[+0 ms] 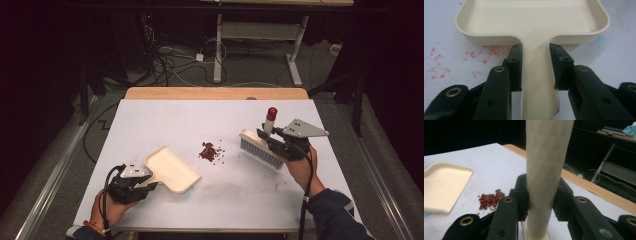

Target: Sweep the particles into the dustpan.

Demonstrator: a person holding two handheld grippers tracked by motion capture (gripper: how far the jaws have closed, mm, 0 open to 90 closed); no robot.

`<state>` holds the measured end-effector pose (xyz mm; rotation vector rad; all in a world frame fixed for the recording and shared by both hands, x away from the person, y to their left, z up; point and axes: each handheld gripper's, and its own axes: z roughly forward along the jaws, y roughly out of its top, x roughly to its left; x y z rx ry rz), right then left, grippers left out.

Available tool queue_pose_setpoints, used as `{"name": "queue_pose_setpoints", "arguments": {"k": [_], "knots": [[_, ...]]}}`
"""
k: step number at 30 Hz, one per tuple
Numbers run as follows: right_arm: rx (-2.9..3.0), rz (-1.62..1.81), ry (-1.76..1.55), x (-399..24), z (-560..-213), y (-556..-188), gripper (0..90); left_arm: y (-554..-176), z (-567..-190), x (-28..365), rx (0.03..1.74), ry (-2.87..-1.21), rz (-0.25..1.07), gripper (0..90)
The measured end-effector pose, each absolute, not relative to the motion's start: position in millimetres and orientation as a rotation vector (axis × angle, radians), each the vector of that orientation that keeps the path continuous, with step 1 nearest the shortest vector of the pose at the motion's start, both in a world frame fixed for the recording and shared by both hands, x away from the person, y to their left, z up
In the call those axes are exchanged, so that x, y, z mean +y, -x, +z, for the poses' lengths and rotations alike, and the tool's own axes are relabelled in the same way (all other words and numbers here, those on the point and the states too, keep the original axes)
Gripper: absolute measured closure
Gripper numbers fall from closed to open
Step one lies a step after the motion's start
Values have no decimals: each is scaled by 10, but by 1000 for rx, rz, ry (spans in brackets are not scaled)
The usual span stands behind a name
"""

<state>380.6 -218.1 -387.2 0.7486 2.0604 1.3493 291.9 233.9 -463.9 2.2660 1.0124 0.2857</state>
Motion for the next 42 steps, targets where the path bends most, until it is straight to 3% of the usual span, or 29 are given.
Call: {"name": "queue_pose_setpoints", "arguments": {"k": [16,42], "knots": [[1982,1260,-829,-1522,-4041,-4498,704,-2952,-4688,2189,973,-2309,294,638],[2083,1408,-775,-947,-4156,-4201,703,-3104,-4708,1878,960,-2313,277,637]]}}
